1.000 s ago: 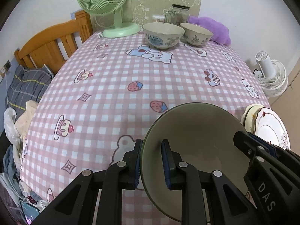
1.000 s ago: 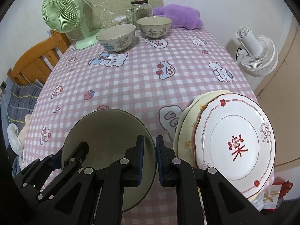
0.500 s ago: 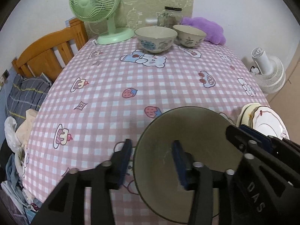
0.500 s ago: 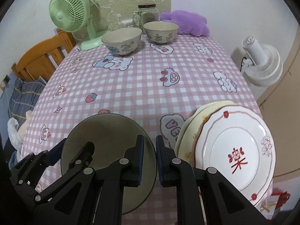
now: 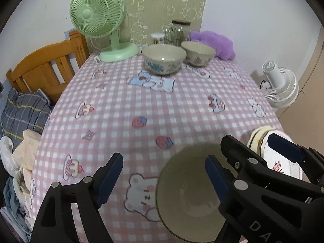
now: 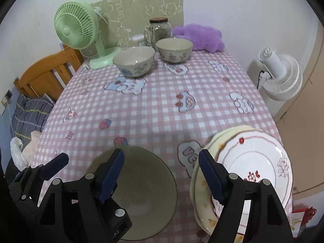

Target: Organize plates and bowls

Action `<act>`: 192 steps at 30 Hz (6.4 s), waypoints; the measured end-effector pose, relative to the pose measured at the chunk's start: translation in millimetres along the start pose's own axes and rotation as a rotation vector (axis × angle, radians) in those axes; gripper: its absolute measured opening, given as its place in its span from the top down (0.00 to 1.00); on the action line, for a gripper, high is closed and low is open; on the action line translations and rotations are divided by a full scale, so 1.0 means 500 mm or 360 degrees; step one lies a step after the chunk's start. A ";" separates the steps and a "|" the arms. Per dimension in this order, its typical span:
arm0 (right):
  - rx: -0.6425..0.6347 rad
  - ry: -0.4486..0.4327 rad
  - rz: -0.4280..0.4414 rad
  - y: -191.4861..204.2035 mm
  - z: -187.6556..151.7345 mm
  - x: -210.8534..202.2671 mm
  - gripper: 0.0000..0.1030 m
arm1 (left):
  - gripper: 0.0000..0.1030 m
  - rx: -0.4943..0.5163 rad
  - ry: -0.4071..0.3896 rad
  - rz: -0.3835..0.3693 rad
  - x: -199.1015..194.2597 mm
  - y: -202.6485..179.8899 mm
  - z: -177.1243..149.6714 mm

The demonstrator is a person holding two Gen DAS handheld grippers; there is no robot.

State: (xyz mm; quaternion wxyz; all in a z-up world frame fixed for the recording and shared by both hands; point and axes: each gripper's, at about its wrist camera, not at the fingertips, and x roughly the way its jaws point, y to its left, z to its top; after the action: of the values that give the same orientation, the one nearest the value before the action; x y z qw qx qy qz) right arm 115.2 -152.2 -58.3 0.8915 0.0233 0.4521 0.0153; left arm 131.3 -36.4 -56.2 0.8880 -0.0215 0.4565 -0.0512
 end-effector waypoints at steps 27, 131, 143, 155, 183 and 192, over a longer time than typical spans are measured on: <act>-0.0001 -0.0211 -0.0035 0.073 0.283 0.048 0.23 | 0.18 -0.0019 -0.0200 0.0076 0.064 0.058 0.278; 0.0079 -0.0022 -0.0083 0.013 0.283 0.128 0.84 | 0.81 0.0034 -0.0062 0.0091 0.129 0.021 0.239; 0.0167 -0.0079 -0.0153 0.032 0.201 -0.001 0.84 | 0.81 0.0136 -0.0104 0.0007 0.016 0.021 0.169; 0.0255 -0.0068 -0.0225 0.018 0.085 -0.084 0.84 | 0.81 0.0250 -0.0081 -0.0095 -0.039 -0.011 0.066; 0.0286 0.0098 -0.0242 0.006 -0.078 -0.055 0.84 | 0.81 0.0358 0.0041 -0.0087 0.006 -0.017 -0.070; 0.0280 0.0132 -0.0242 0.011 -0.083 -0.028 0.84 | 0.81 0.0348 0.0089 -0.0075 0.034 -0.008 -0.075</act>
State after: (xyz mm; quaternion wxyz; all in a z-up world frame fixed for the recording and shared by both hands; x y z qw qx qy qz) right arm 73.5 -146.1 -70.9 0.8651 0.0664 0.4887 -0.0913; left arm 110.2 -42.1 -91.6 0.8705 0.0662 0.4722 -0.1220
